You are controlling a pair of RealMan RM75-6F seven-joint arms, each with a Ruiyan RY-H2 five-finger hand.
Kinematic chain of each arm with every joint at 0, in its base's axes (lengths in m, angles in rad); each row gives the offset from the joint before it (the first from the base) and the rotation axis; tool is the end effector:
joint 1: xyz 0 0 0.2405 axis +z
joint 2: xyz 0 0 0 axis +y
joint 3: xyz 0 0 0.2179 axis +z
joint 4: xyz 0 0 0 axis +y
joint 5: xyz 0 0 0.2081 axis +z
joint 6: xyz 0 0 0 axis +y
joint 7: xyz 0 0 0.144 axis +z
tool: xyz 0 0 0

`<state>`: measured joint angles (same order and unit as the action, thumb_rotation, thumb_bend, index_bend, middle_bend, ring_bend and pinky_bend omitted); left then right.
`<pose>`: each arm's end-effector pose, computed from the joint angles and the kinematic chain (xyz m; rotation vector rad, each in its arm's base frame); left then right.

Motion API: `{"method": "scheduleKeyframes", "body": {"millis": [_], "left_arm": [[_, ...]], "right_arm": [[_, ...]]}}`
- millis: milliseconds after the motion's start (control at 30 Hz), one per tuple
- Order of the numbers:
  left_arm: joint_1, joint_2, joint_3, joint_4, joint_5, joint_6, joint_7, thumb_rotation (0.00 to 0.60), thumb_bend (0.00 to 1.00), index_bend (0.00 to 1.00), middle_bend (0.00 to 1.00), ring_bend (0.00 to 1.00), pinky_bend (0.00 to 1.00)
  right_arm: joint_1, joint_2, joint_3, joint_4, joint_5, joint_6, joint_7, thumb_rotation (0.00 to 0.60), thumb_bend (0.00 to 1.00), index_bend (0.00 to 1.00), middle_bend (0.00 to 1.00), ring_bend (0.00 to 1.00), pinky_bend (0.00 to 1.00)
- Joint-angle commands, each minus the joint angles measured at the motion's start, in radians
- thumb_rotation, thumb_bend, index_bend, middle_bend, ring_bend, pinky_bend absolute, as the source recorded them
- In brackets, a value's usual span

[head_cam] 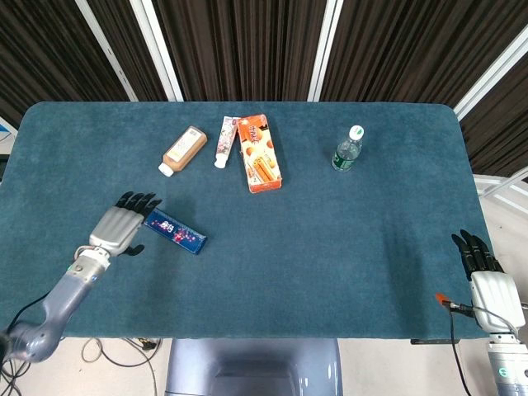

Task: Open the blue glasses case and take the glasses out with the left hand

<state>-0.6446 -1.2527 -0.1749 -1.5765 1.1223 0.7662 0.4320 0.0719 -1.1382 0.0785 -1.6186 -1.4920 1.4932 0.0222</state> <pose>-0.1840 0.3171 0.0446 -1.9491 -0.8510 -0.5947 -0.2734 -0.1800 0.1437 1.3342 -0.9250 0.9556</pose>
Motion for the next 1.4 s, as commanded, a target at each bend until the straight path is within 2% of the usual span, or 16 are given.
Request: {"method": "scheduleKeyframes", "body": {"millis": [33, 167, 567, 833, 1000, 1133, 1400], "left_arm": [[-0.044, -0.026, 0.001, 0.034, -0.035, -0.049, 0.026, 0.6, 0.31, 0.0, 0.03, 0.0, 0.0], [-0.081, -0.049, 0.015, 0.064, -0.076, -0.091, 0.039, 0.6, 0.36, 0.0, 0.06, 0.0, 0.0], [-0.115, -0.072, 0.067, 0.077, -0.16, -0.108, 0.057, 0.6, 0.38, 0.0, 0.11, 0.0, 0.0], [-0.085, -0.015, 0.103, 0.018, -0.163, -0.061, 0.032, 0.6, 0.38, 0.0, 0.17, 0.0, 0.0], [-0.065, 0.001, 0.117, 0.013, -0.152, -0.037, 0.005, 0.6, 0.37, 0.0, 0.11, 0.0, 0.0], [-0.054, -0.019, 0.112, 0.034, -0.148, 0.0, -0.015, 0.6, 0.35, 0.0, 0.09, 0.0, 0.0], [-0.045, -0.074, 0.105, 0.052, -0.135, 0.077, -0.009, 0.6, 0.35, 0.0, 0.13, 0.0, 0.01]], "right_arm": [[0.0, 0.0, 0.0, 0.0, 0.001, 0.0, 0.002, 0.6, 0.19, 0.0, 0.0, 0.0, 0.23], [0.0, 0.002, 0.0, -0.001, 0.001, -0.001, 0.008, 0.6, 0.19, 0.0, 0.0, 0.0, 0.23], [-0.001, 0.003, 0.0, -0.001, 0.002, -0.001, 0.01, 0.6, 0.19, 0.0, 0.0, 0.0, 0.23], [-0.002, 0.003, 0.0, -0.003, 0.001, 0.0, 0.007, 0.6, 0.19, 0.0, 0.0, 0.0, 0.23], [-0.002, 0.003, 0.0, -0.005, 0.002, 0.0, 0.004, 0.6, 0.19, 0.0, 0.0, 0.0, 0.23], [-0.002, 0.002, 0.001, -0.006, 0.003, 0.0, 0.003, 0.6, 0.2, 0.0, 0.0, 0.0, 0.23], [-0.002, 0.004, 0.001, -0.008, 0.006, -0.002, 0.008, 0.6, 0.2, 0.0, 0.0, 0.0, 0.23]]}}
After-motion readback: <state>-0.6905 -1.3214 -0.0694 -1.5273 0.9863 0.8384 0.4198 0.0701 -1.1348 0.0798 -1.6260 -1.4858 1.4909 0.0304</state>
